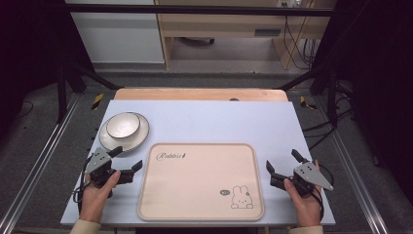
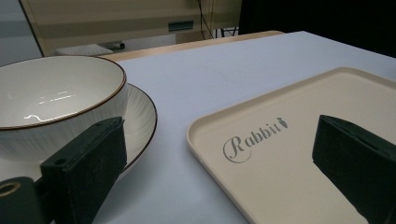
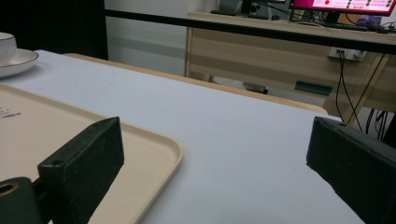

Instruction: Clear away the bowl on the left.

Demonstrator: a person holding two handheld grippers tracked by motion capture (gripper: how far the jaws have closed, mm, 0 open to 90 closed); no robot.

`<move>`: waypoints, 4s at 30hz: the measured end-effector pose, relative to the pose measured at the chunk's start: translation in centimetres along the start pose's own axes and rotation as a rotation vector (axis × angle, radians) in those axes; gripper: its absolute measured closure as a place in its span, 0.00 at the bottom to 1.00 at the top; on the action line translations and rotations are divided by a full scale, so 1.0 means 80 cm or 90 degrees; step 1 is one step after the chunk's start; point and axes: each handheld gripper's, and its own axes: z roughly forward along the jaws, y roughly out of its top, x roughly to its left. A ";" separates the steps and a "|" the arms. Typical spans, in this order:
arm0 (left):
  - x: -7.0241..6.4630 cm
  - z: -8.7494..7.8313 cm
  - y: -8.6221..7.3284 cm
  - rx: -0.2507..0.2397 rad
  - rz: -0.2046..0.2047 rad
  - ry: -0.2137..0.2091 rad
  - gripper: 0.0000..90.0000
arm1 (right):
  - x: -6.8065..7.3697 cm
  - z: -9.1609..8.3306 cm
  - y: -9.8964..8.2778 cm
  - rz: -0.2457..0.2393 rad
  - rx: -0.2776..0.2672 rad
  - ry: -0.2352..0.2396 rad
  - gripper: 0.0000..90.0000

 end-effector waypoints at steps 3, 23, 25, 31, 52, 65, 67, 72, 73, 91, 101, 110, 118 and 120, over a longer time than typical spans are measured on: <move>0.001 0.000 0.002 -0.003 -0.010 0.000 0.03 | 0.001 0.000 -0.001 -0.003 0.007 -0.003 0.05; 0.004 -0.008 0.016 -0.008 0.012 0.016 0.05 | 0.006 -0.001 0.005 -0.012 0.038 -0.012 0.05; 0.007 -0.008 0.025 -0.007 0.028 0.023 0.05 | 0.005 -0.001 0.004 -0.011 0.044 -0.011 0.05; 0.022 0.000 0.050 -0.004 0.030 0.054 0.05 | 0.005 -0.001 0.004 -0.009 0.044 -0.013 0.05; 0.107 0.032 0.108 0.053 0.006 0.158 0.08 | 0.009 -0.001 0.006 -0.010 0.037 -0.020 0.06; 0.144 0.056 0.087 0.122 -0.081 0.205 0.25 | 0.011 0.002 0.007 -0.008 0.036 -0.009 0.06; 0.153 0.058 0.082 0.136 -0.095 0.216 0.31 | 0.012 0.003 0.007 -0.008 0.035 -0.008 0.06; 0.163 0.059 0.077 0.147 -0.113 0.213 0.38 | 0.012 0.003 0.006 -0.007 0.036 -0.007 0.06; 0.165 0.059 0.075 0.150 -0.113 0.217 0.41 | 0.011 0.003 0.006 -0.005 0.039 -0.009 0.06; 0.182 0.064 0.064 0.178 -0.160 0.222 0.56 | 0.013 0.001 0.008 -0.013 0.037 0.003 0.06; 0.181 0.075 0.059 0.202 -0.169 0.222 0.68 | 0.012 0.001 0.008 -0.011 0.034 0.000 0.06; 0.181 0.081 0.056 0.222 -0.171 0.225 0.76 | 0.012 0.001 0.008 -0.011 0.036 0.002 0.06; 0.179 0.086 0.055 0.236 -0.180 0.225 0.85 | 0.011 0.001 0.007 -0.008 0.036 0.001 0.06; 0.179 0.086 0.055 0.239 -0.180 0.221 0.90 | 0.011 0.001 0.007 -0.009 0.036 0.003 0.06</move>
